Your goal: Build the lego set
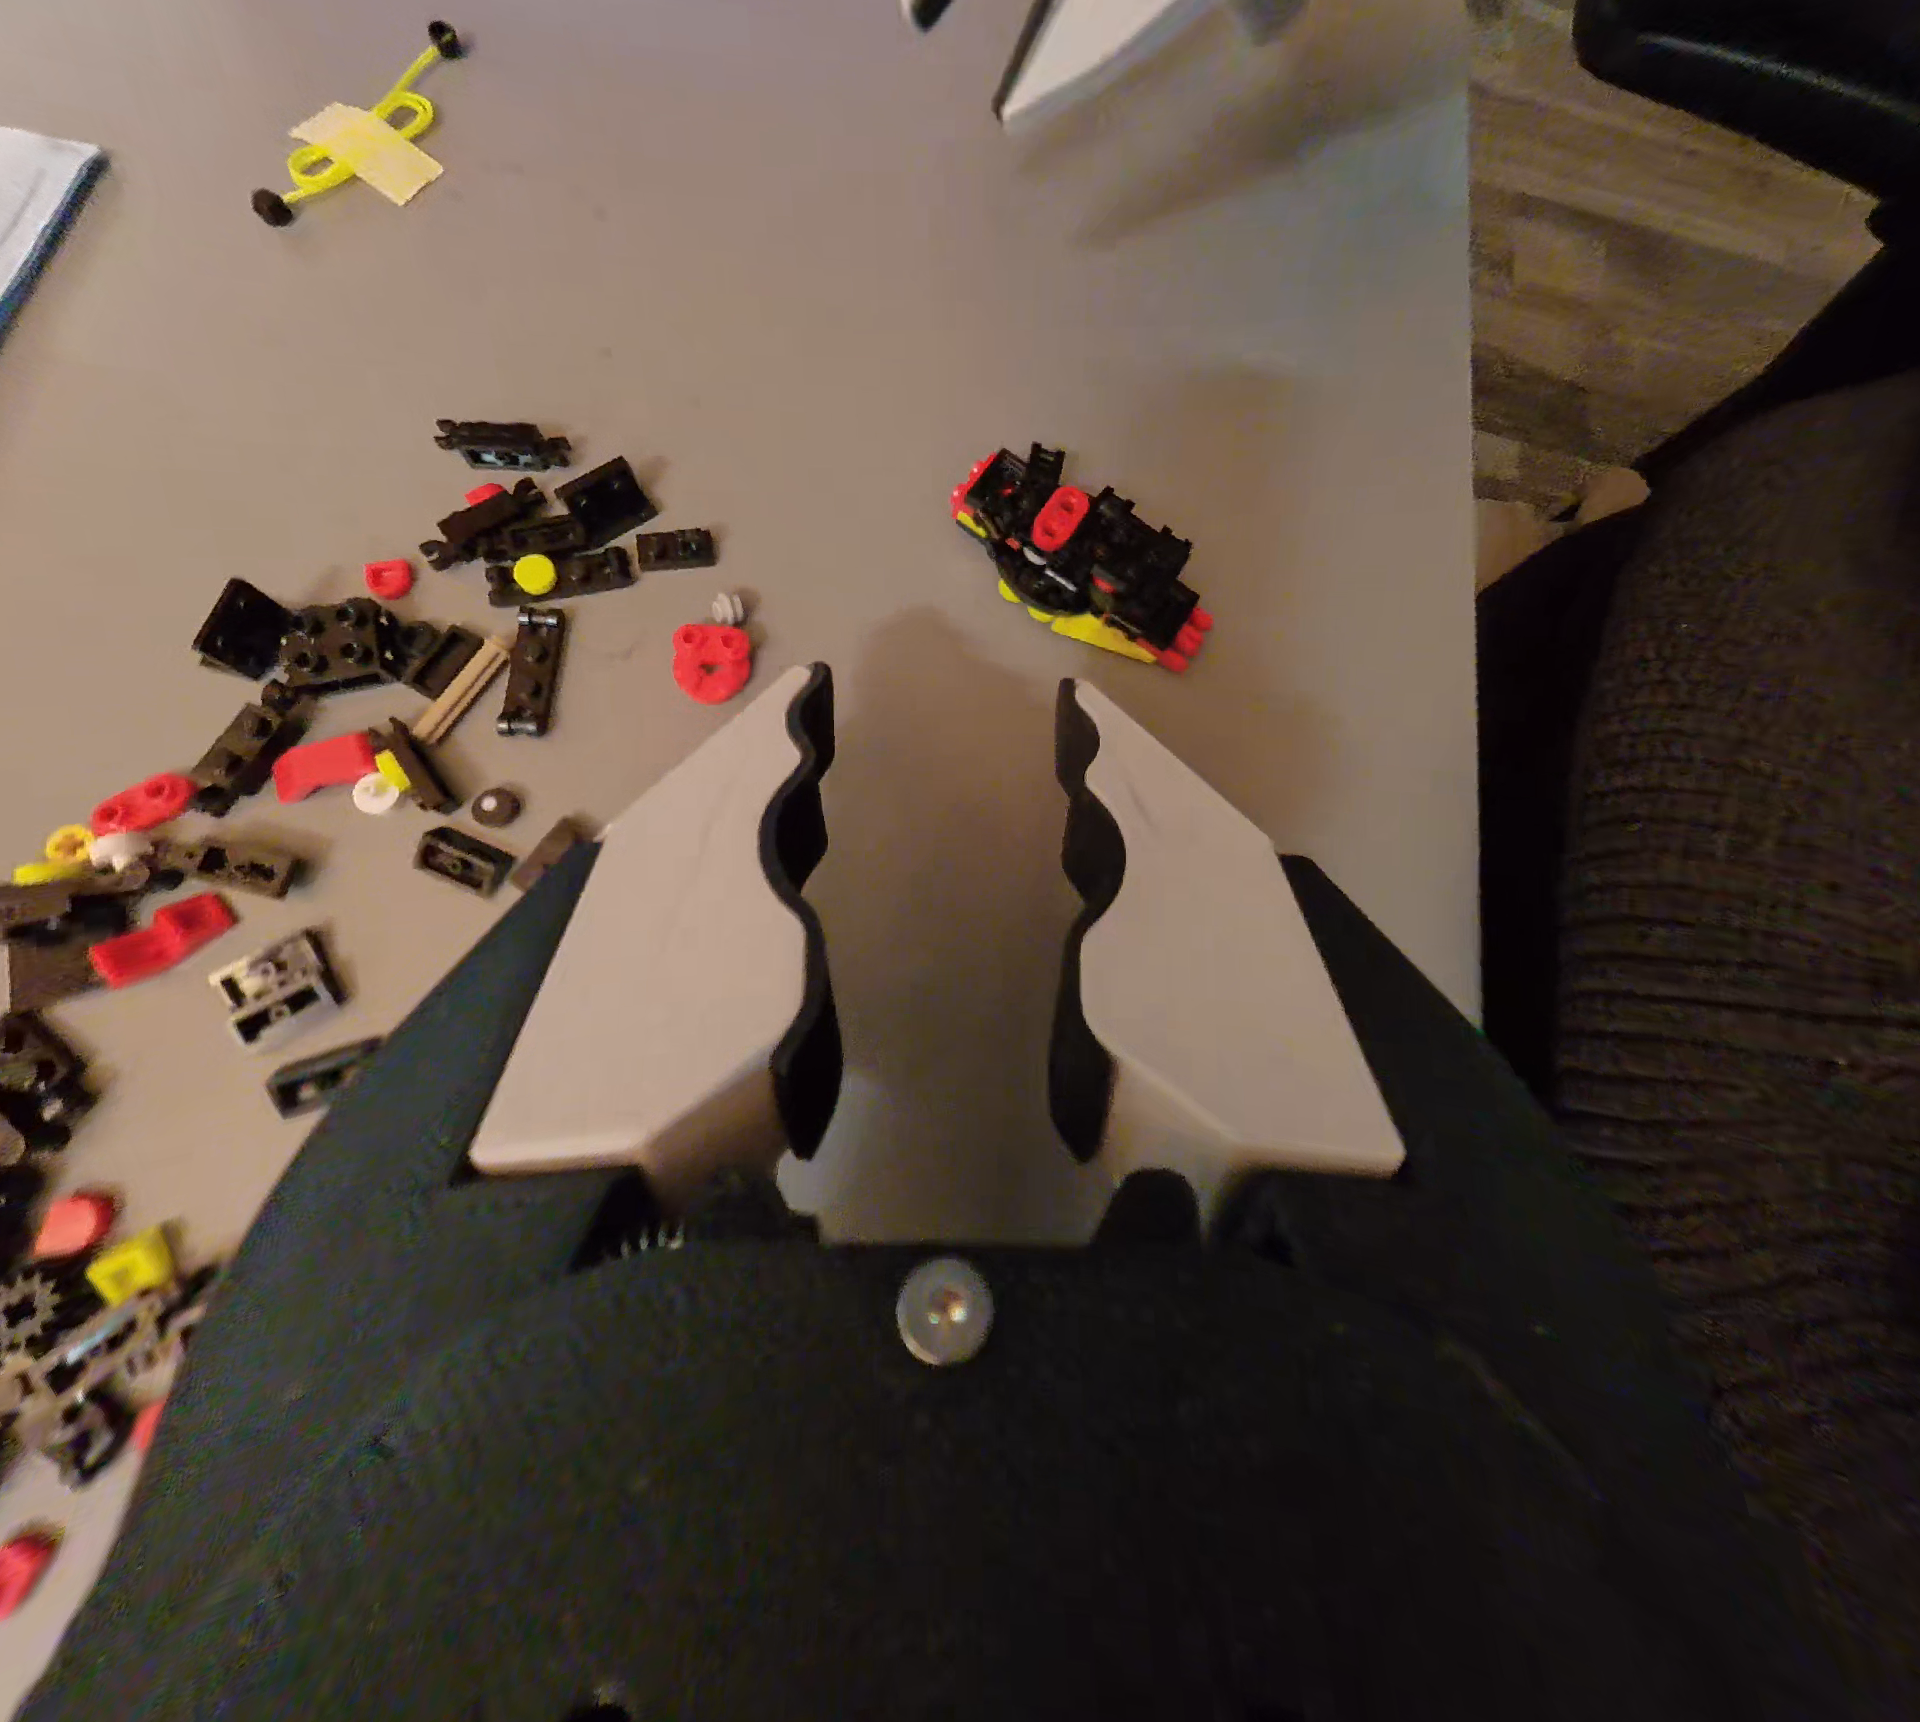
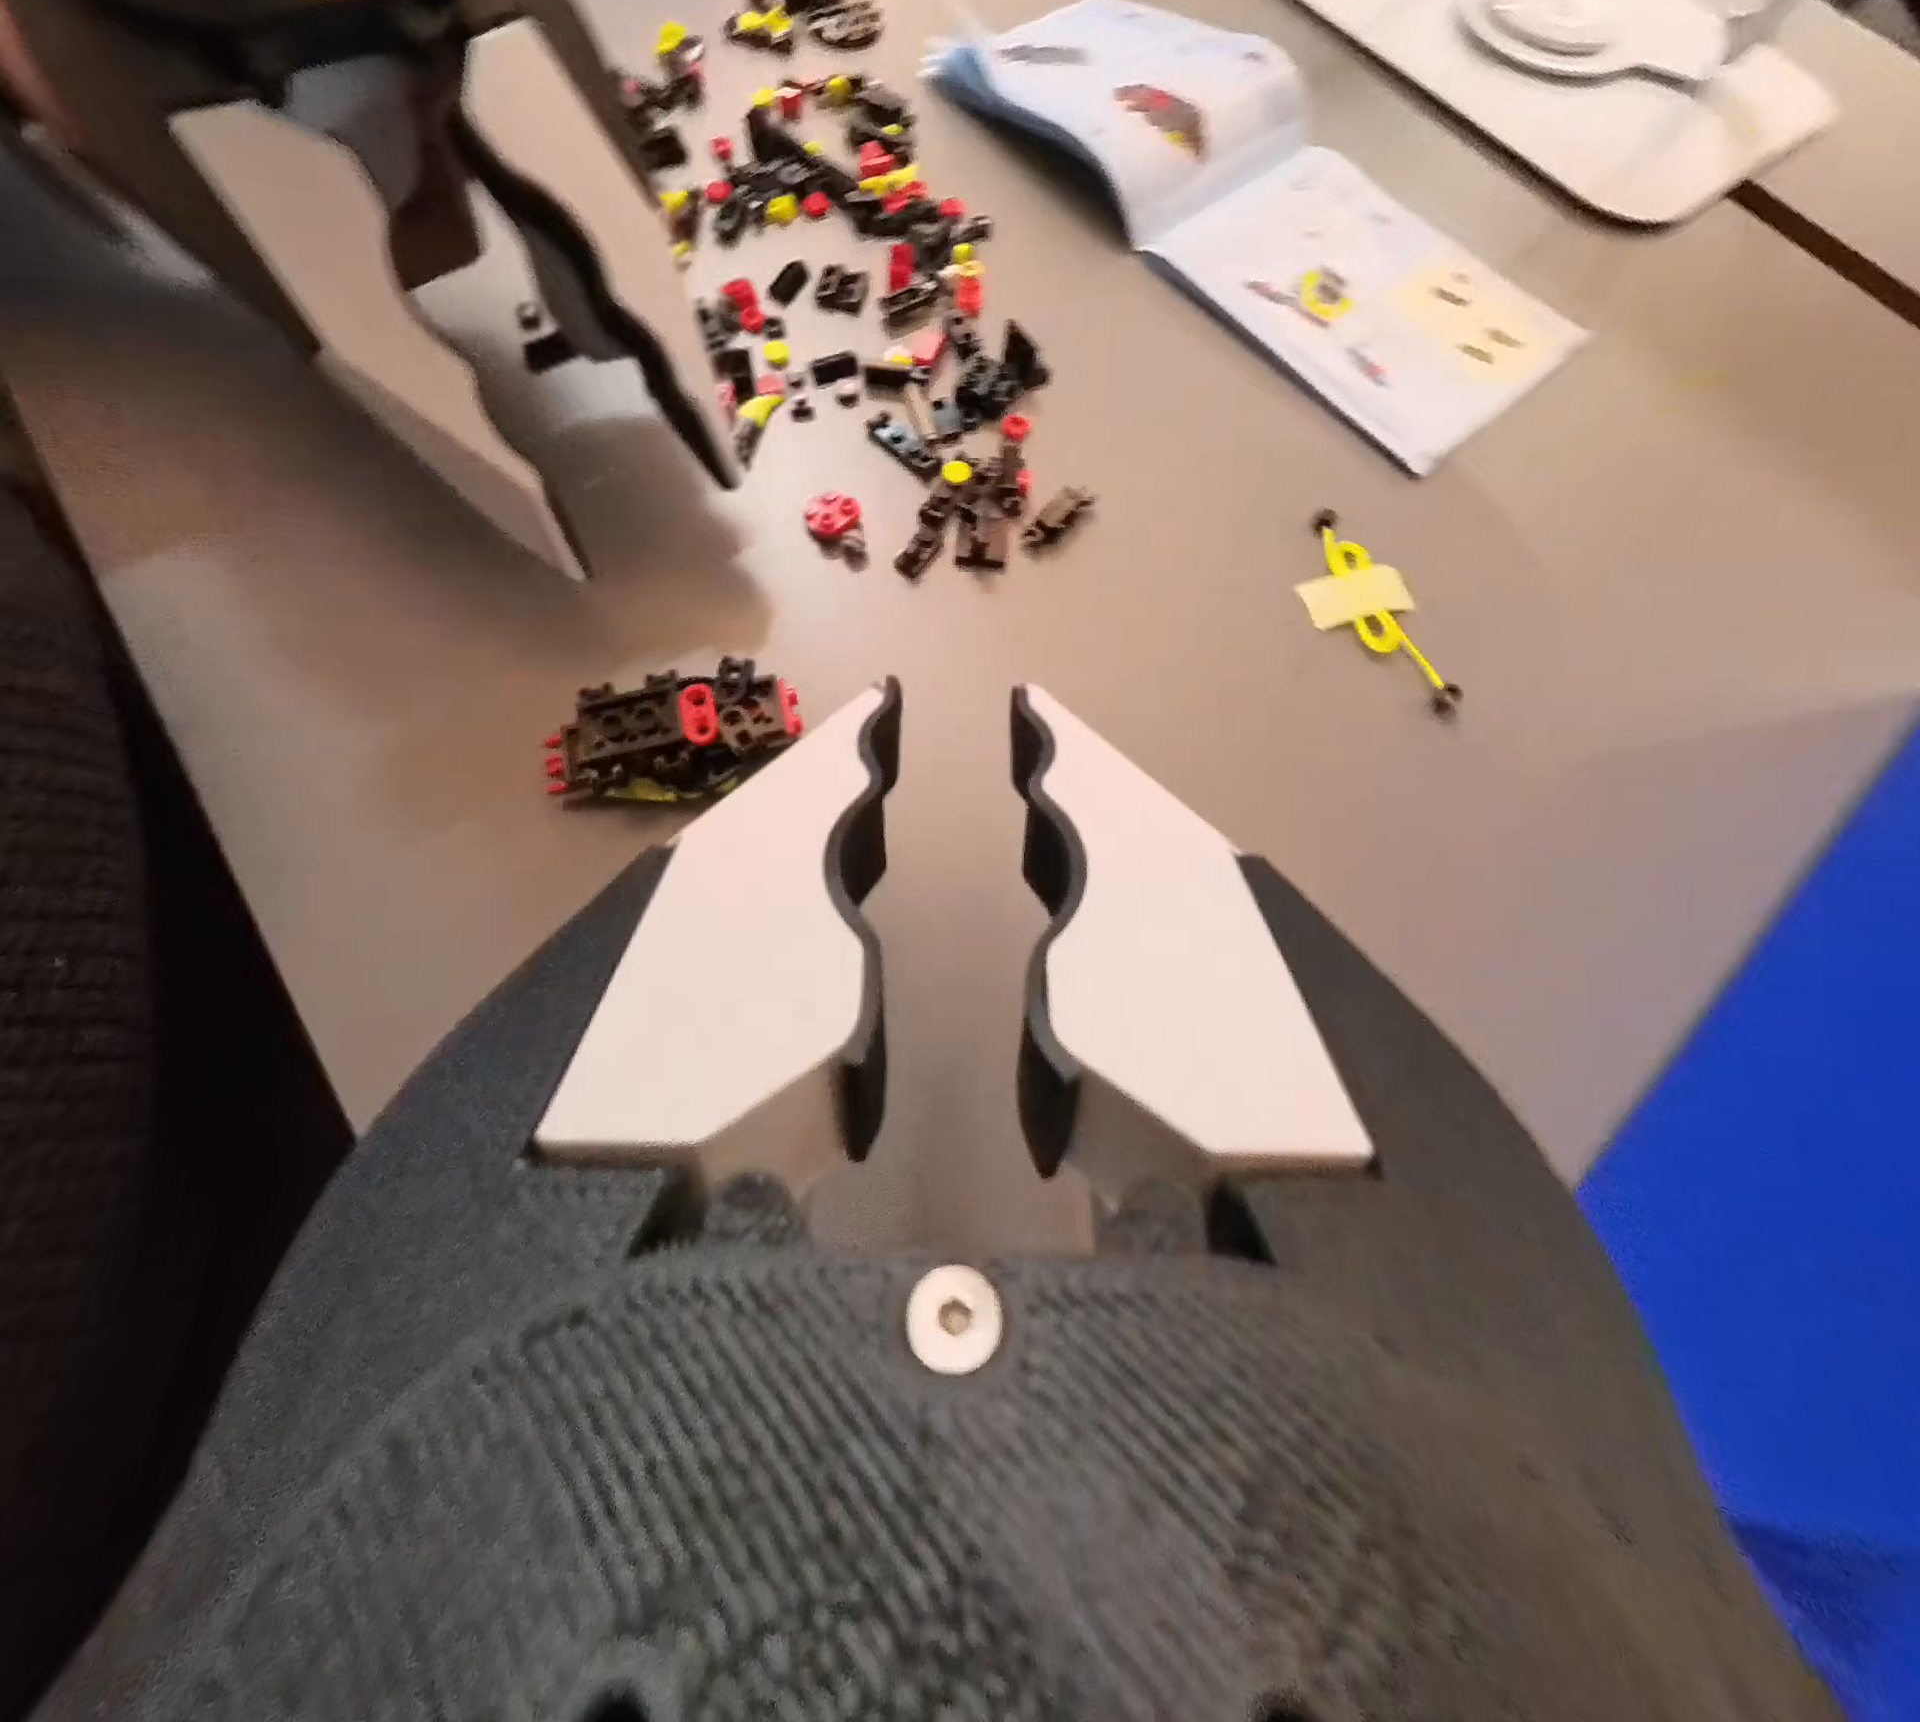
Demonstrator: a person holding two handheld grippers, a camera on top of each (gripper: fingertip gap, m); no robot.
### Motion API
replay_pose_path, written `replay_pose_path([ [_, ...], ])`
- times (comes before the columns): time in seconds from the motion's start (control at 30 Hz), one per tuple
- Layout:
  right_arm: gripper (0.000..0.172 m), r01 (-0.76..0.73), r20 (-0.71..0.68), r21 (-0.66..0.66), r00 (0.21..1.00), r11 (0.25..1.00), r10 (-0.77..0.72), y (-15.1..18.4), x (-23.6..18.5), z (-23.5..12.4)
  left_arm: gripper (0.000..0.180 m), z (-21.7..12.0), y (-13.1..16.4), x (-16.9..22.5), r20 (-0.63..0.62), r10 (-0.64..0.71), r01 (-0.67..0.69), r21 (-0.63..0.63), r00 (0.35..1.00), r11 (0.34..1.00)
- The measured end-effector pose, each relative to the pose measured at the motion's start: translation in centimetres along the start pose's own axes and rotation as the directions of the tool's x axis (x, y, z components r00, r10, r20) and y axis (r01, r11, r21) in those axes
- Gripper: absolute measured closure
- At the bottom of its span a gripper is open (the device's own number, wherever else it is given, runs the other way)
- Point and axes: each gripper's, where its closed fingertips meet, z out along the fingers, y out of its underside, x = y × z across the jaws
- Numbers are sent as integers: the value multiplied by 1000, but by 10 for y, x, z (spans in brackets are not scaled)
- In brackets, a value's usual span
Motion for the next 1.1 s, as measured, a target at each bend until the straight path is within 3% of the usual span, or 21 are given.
replay_pose_path([
  [0.1, 154, -142, -37, 20, 989, 990, 143, 10, -2, -5, 139, -6, 2, 8, 19, -38, 38, 11, 999, 999],
  [0.23, 158, -306, 81, -1, 949, 952, 305, 24, -32, 0, 140, -7, 4, 21, -45, -157, 158, 36, 987, 987],
  [0.53, 158, -246, 198, -88, 945, 965, 259, 33, -55, 21, 144, -3, -14, 30, -265, -318, 348, 78, 911, 934],
  [0.9, 161, -216, 147, -101, 962, 971, 230, 43, -43, 15, 144, 3, -7, 22, -186, -256, 271, 59, 949, 961],
  [1.1, 161, -264, 134, -40, 954, 964, 267, 36, -33, 8, 143, -6, -15, 14, -216, -319, 347, 105, 923, 932],
])
